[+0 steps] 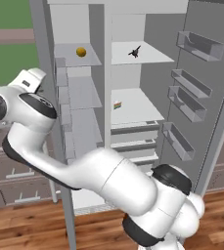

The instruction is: Pick up the frozen fish from the freezer, place it on any shelf in the fridge, and close the fridge and freezer doors when done.

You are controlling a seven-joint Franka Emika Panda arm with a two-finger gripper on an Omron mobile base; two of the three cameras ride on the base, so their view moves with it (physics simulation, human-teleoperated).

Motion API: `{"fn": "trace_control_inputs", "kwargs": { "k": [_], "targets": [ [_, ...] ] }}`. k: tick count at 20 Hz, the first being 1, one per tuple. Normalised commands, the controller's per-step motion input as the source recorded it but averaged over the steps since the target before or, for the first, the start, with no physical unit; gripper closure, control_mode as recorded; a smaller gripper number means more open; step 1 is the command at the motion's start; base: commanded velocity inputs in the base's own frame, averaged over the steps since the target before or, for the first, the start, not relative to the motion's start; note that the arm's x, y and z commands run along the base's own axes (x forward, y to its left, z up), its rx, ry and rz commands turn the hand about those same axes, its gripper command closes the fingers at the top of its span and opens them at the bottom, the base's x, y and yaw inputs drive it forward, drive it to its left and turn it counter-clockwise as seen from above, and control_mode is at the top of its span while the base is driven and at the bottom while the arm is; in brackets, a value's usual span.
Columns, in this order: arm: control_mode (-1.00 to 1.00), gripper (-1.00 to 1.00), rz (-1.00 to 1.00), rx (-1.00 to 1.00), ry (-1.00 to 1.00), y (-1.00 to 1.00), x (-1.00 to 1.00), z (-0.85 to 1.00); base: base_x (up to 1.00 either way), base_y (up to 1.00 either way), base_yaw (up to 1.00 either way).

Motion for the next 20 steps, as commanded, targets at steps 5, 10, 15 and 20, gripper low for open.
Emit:
{"fn": "trace_control_inputs", "kwargs": {
  "k": [5,10,15,20],
  "targets": [
    [-1.00,-1.00,0.00,-0.13,0.03,0.12,0.82,0.01,0.00,0.00,0.00],
    [-1.00,-1.00,0.00,-0.13,0.02,0.12,0.76,0.06,0.00,0.00,0.00],
    [-1.00,-1.00,0.00,-0.15,0.05,0.02,0.56,0.10,0.00,0.00,0.00],
    [-1.00,-1.00,0.00,-0.15,0.09,0.00,0.50,0.08,0.00,0.00,0.00]
  ]
}}
